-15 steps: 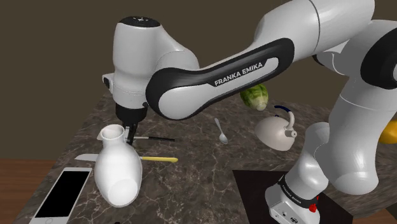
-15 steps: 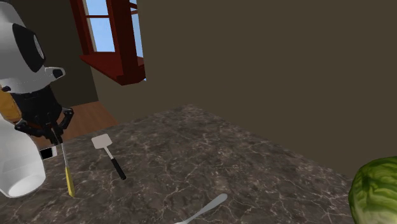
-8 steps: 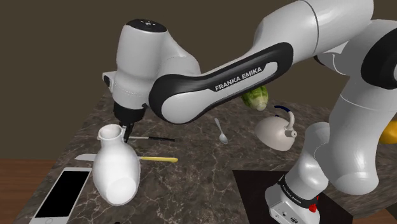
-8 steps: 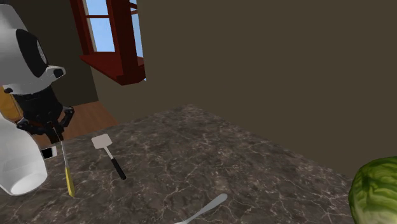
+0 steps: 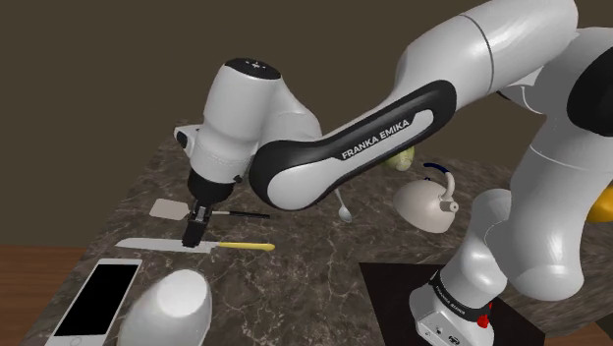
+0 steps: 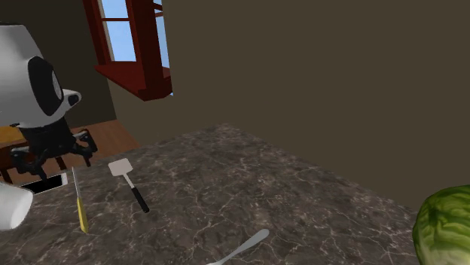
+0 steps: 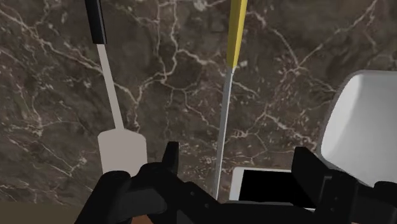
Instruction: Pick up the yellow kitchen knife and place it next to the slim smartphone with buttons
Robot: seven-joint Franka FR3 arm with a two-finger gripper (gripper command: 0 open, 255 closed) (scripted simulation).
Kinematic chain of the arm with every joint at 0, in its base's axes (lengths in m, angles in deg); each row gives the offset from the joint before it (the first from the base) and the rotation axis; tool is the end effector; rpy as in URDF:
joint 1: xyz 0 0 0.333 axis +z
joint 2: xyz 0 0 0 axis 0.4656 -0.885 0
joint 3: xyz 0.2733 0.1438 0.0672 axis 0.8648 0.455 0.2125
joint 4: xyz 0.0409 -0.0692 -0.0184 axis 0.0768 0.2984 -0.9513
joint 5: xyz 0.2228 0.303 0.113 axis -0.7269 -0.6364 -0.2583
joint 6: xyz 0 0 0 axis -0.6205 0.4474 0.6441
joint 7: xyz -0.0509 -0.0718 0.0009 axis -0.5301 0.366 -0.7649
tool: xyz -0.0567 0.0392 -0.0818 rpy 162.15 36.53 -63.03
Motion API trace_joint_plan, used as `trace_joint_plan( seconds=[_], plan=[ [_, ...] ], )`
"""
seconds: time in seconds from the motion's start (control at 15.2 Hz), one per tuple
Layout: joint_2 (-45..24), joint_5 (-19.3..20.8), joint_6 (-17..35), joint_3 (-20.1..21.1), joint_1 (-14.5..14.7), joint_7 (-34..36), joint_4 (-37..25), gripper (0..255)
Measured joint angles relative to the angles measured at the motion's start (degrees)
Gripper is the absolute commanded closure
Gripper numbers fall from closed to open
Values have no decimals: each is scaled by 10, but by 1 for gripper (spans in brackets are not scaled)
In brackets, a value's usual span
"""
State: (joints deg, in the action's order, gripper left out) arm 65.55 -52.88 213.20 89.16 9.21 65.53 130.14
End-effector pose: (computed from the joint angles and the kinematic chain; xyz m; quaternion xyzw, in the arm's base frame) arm 0.4003 0.4599 0.3689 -0.8774 -0.4614 -0.1243 0.0423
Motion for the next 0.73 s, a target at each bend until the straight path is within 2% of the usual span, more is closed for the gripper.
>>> trace_joint_plan(
  seconds=[0.2,0.73],
  plan=[
    [14,-32,43,5,-17,-35,52,0],
    [-32,-18,89,-1,-11,-26,53,0]
  ],
)
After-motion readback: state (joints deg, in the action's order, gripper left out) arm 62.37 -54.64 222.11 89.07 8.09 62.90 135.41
